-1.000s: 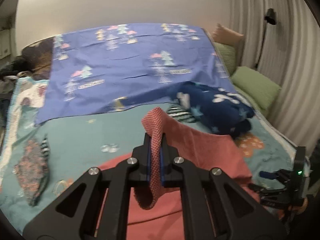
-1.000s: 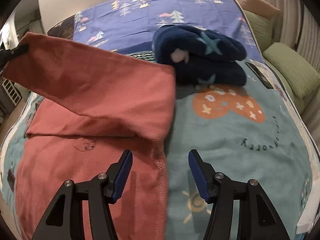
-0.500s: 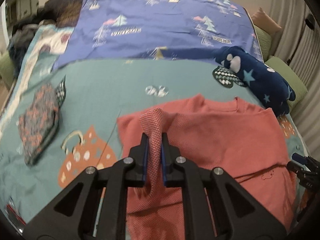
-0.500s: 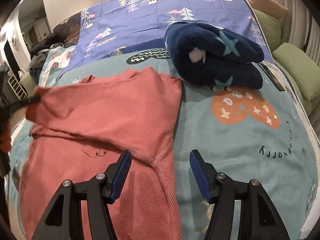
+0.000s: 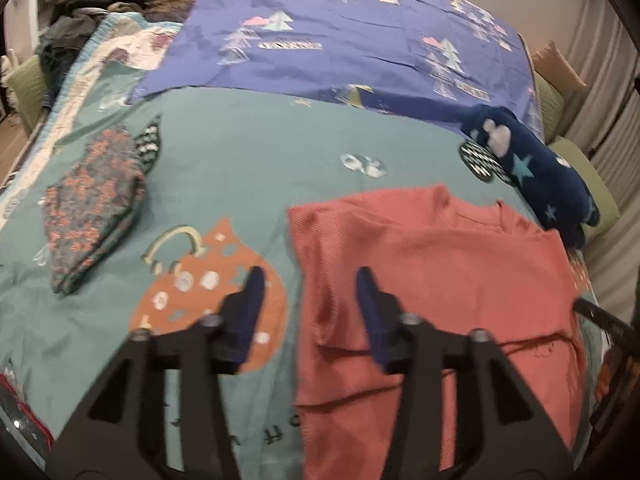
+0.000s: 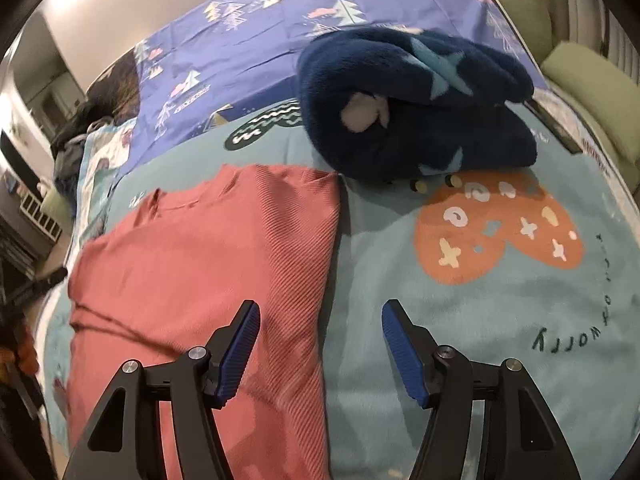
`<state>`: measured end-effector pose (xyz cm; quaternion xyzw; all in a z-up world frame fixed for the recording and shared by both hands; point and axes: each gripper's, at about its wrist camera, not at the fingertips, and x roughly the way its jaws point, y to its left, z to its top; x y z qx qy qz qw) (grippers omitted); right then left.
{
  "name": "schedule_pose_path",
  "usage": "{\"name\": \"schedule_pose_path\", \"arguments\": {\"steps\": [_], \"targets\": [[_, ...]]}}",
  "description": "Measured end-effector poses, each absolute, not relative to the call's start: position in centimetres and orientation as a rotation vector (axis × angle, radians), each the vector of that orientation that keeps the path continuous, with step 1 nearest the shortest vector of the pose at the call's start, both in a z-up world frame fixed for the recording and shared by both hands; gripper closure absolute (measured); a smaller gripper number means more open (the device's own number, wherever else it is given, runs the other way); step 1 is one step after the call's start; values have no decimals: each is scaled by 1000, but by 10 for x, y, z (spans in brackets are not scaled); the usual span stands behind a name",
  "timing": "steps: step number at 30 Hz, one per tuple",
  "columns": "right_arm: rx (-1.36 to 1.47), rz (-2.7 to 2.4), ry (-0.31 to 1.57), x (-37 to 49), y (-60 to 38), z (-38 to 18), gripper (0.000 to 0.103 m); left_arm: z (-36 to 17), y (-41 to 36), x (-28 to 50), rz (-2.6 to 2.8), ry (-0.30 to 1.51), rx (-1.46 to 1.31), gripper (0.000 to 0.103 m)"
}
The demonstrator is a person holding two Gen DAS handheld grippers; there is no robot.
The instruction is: Fold small clothes
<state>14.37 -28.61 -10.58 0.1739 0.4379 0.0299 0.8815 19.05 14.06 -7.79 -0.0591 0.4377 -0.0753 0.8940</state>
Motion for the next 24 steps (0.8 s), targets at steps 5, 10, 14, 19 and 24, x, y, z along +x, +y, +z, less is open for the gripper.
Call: {"name": "schedule_pose_path", "arguments": {"steps": [5,10,14,19,24], "targets": [[367,59,916,146,-285,-109,38,-99,114,197,-165,975,6,94],[352,53,913,142,-289,-108,38,-63,129,183,-208,895,-127,95],[376,46,913,144,-296,-109,38,-57,138,182,-121,875,-32,94],[389,79,910,152,-298,-110,38,-82,143,189,-71,939,-10,64],[463,133,902,179,-308,-114,38,-94,131,216,-97,928,-7,38]]}}
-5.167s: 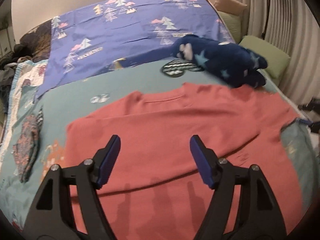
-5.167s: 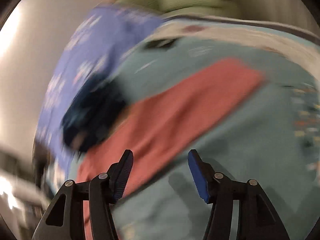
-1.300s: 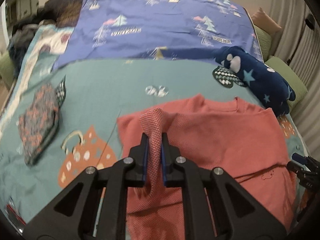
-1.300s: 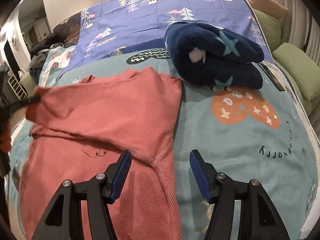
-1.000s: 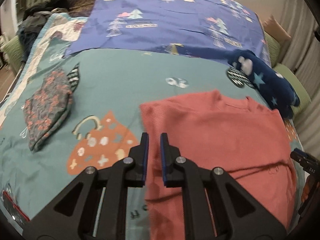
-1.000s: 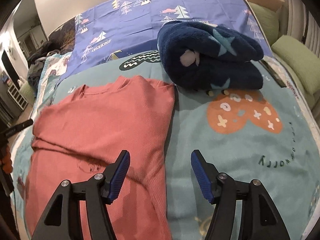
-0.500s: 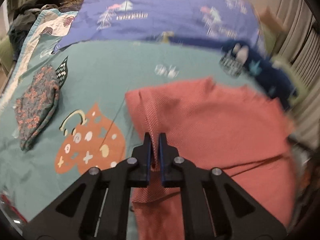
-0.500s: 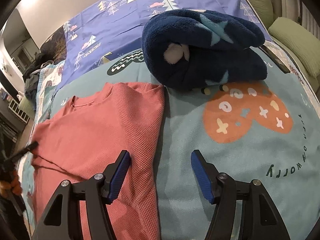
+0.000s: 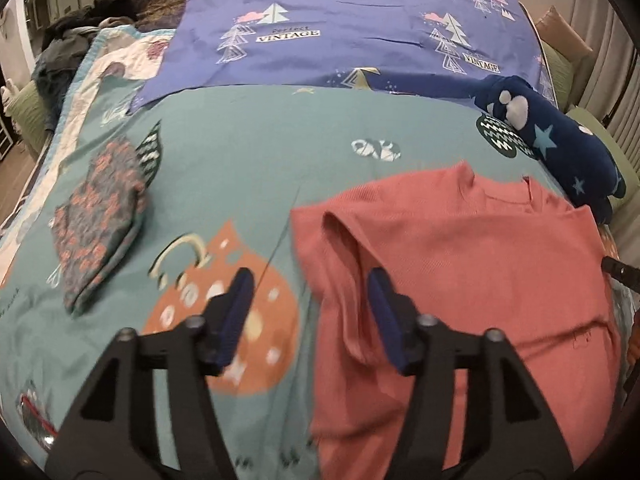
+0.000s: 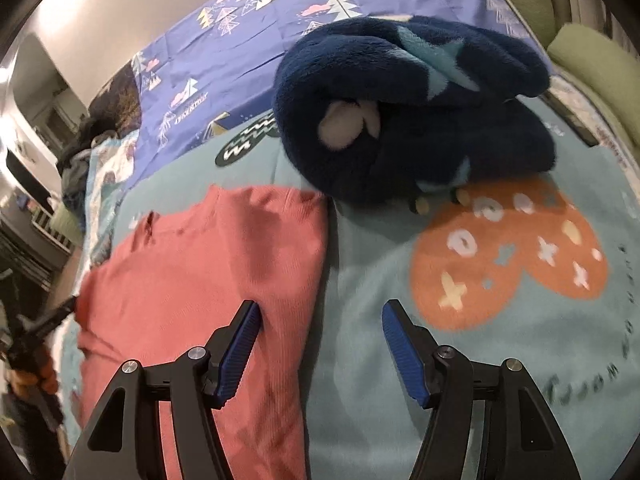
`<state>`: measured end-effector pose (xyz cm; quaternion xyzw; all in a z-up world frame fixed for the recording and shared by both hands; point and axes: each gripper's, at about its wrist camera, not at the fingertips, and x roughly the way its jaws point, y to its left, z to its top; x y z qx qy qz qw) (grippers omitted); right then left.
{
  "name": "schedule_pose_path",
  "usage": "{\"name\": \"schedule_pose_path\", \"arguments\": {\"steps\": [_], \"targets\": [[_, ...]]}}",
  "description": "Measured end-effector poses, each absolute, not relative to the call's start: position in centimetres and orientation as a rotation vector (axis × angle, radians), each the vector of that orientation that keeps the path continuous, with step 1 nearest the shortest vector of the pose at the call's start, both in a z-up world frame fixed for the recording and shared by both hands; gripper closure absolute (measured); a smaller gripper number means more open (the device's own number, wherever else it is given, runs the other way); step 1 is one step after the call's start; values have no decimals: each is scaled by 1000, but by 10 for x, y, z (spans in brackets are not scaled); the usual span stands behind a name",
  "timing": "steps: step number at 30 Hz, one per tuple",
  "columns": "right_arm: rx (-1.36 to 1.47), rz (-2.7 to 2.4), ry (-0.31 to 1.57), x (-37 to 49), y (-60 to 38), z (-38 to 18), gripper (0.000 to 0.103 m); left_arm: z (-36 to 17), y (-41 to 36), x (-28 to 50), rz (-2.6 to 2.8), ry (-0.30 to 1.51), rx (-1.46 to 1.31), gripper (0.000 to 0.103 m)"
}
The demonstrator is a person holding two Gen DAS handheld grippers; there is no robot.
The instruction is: Fold small clothes
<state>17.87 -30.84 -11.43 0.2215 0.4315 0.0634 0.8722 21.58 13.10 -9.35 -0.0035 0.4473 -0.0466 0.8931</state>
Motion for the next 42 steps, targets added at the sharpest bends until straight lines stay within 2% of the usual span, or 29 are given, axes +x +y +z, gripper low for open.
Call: {"name": "schedule_pose_path", "arguments": {"steps": [8,13,18,22,27,30,33,36,39,42], "targets": [[385,163,889,200,-291,-107,38,-109,126,245,-67,962,-47,40],[406,159,859,177,-304,-97,38,-57,118,226,-32,787,10,40],[341,169,874,150,-299,-97,38,-21,61,234,-260,757,19,36],[267,202,877,125,-279,-94,38,-26,-28,251,-548,820,139,28],[114,189,882,103,-254,-103,37,-61,-141,281,-772,1007,272,28],[95,181,890,99,-249,-111,37,-86,-184,294,-890,1146,319,28],[134,171,876,99,-257,-114,37,-108,-209,299,-973,1297,380,28],[185,157,862,101,-270,-115,36,-103,-224,294,-1089,1312,409,30],[234,143,845,100,-281,-117,33,-89,-234,293,-1229,1327,313,38],[238,120,833,98,-285,-118,33,-81,-246,296,-1266,1296,212,38]]}}
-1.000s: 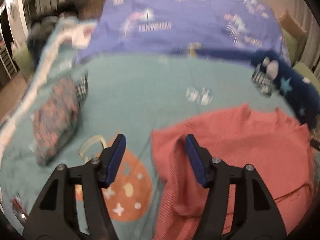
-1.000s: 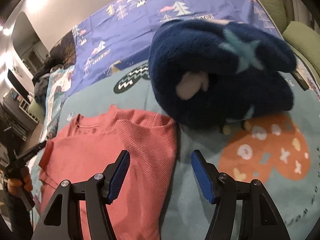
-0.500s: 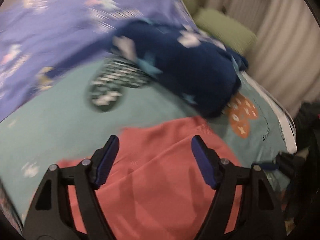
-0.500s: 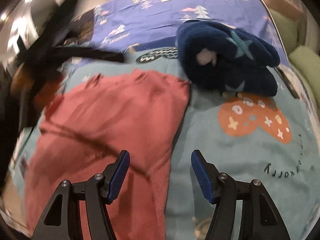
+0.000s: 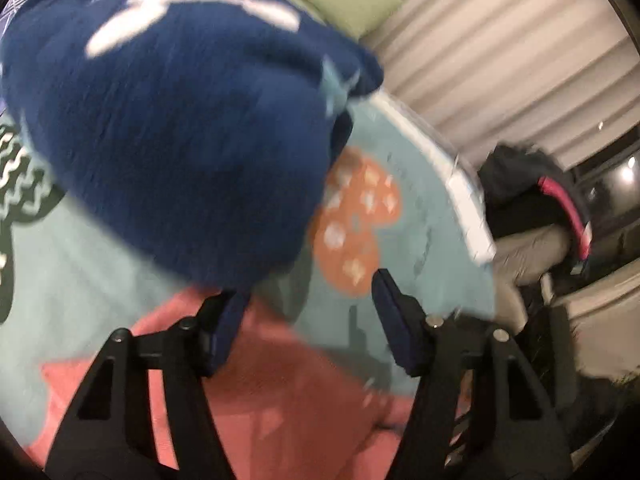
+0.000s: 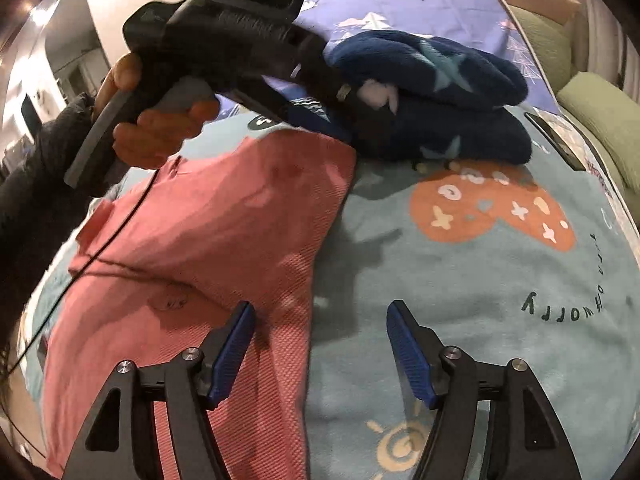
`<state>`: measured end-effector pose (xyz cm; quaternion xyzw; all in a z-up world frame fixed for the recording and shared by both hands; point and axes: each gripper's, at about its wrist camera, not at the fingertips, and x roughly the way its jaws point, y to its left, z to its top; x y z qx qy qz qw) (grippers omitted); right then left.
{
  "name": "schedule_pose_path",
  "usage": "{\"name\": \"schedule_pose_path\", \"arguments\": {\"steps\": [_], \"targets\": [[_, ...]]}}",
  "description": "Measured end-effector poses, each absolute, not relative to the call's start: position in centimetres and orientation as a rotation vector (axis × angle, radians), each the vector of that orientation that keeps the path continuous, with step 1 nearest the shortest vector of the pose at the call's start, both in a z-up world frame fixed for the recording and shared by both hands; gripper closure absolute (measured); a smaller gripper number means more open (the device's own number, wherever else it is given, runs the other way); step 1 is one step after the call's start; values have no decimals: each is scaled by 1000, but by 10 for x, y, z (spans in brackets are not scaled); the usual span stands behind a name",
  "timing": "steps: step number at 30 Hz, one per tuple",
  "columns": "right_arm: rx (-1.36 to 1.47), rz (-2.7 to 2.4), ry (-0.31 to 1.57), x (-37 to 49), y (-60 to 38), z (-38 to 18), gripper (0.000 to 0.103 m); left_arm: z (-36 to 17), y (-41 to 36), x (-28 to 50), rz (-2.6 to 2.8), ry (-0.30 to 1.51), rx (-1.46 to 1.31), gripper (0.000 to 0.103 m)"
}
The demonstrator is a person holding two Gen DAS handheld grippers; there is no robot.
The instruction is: Fold small clothes
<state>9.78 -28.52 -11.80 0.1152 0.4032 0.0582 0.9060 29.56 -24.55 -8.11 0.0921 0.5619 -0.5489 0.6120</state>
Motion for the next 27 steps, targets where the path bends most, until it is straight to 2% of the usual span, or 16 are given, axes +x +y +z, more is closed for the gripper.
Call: {"name": "schedule_pose_path", "arguments": {"steps": [5,12,16,19,21,24,27], "targets": [[229,80,831,84,-289,-119,30,-88,-250,299,-1168,1303,131,39],[230,185,821,74,-273,-115,30,-48,-194,257,-941,1005,248,39],[92,72,829,79,-263,-123,32,-34,-105,236,-698,878,246,37],[288,-17,829,74,-305,-125,32,-43,-22,220,-377,841,244,37],[406,14,840,67,-324,-124,32,-49,50,209,-166,845,162,37],[425,20,818,60,-328,-110,32,-50,146,180,-14,835,-74,37],[456,84,772,67,-324,-94,31,-57,187,154,-15,828,-226,37]]}}
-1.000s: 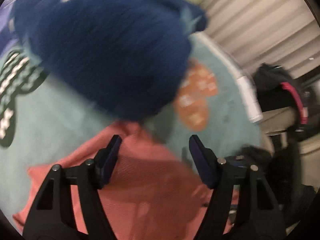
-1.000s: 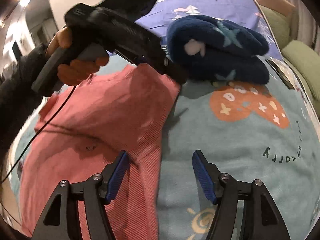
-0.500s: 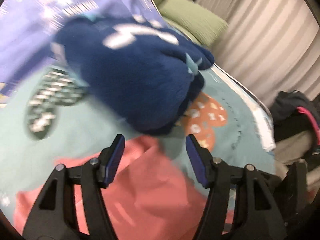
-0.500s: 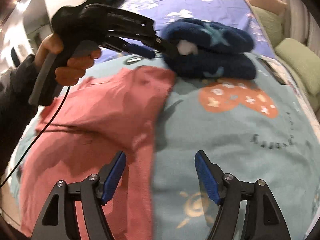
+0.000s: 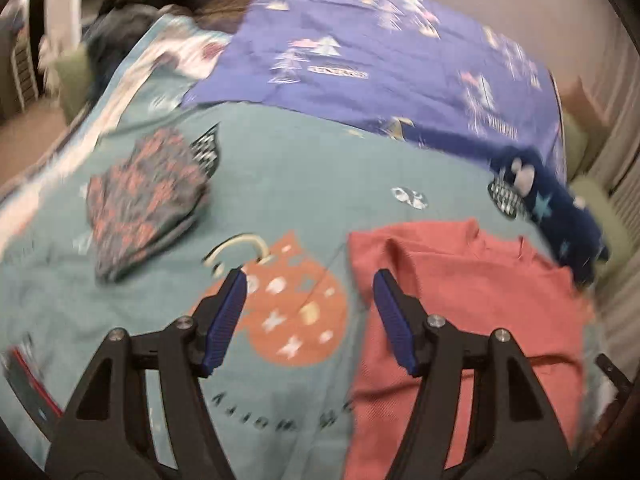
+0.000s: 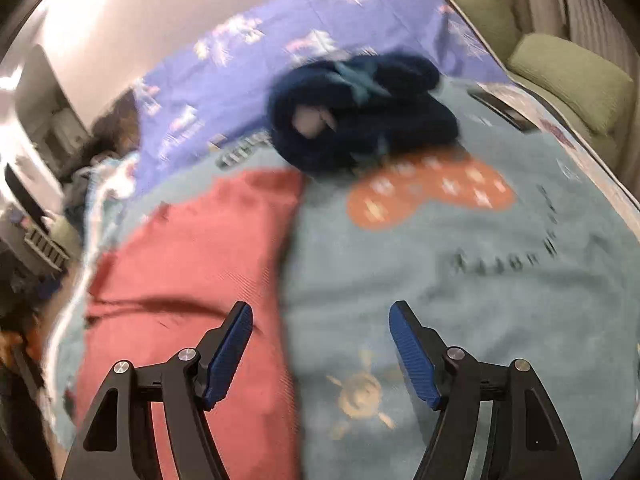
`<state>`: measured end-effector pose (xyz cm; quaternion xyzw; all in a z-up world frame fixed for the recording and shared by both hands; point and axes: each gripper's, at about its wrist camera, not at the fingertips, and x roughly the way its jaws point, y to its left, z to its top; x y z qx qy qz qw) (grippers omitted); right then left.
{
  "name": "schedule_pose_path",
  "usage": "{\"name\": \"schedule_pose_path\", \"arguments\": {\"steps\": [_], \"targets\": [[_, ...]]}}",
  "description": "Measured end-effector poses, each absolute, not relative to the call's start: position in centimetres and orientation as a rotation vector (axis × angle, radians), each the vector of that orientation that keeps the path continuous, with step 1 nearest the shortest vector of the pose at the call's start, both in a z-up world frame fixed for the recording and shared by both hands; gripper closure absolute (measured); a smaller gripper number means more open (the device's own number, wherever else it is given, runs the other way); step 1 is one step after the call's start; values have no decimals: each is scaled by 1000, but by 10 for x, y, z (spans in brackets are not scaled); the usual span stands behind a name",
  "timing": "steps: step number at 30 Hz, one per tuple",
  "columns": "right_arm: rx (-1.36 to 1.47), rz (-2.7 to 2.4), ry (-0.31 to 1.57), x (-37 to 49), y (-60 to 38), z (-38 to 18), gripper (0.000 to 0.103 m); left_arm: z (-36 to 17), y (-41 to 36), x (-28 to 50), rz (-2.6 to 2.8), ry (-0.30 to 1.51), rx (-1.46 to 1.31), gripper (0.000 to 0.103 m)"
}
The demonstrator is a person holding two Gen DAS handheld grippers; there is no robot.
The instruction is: Fold small clothes
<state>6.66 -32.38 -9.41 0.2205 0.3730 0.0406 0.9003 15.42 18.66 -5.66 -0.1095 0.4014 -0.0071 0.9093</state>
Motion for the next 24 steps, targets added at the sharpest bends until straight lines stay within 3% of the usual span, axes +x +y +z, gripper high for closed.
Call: {"name": "schedule_pose_path", "arguments": {"steps": [8,11,13,17,24], "targets": [[380,87,840,149,-288,-100,31,-75,127,185,-213,870,-109,37],[288,-13,914,163,-287,-121,31,-103,104,205,-49,924,126,37],[297,-37,891,157,-299,-122,32,-113,115,206,4,903,142,29],[349,-108,883,137,-327,-114,32,-109,154,191,2,894,-45,29],[397,72,832,71,-324,-96,32,-88,149,128,-154,863,-35,30]]}}
